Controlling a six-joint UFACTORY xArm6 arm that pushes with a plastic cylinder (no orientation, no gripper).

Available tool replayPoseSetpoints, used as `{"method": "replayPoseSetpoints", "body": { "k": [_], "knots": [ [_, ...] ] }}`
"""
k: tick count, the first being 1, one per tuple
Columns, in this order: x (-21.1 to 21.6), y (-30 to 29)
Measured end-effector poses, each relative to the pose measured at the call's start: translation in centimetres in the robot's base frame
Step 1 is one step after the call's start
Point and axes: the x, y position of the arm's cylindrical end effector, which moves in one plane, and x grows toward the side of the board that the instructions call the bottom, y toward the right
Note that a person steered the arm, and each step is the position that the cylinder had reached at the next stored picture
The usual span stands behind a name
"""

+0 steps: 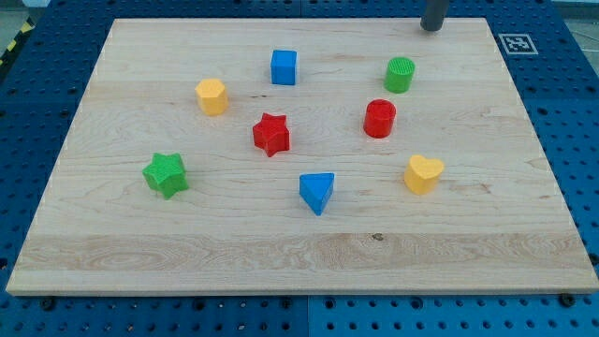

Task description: Keep the green circle to the right of the red circle

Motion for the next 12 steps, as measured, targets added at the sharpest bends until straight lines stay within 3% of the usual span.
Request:
{"method": "replayPoseSetpoints", "body": {
  "k": [5,8,12],
  "knots": [
    [2.5,-5.6],
    [7.6,-6.2],
    [11.0,-6.2]
  ]
}}
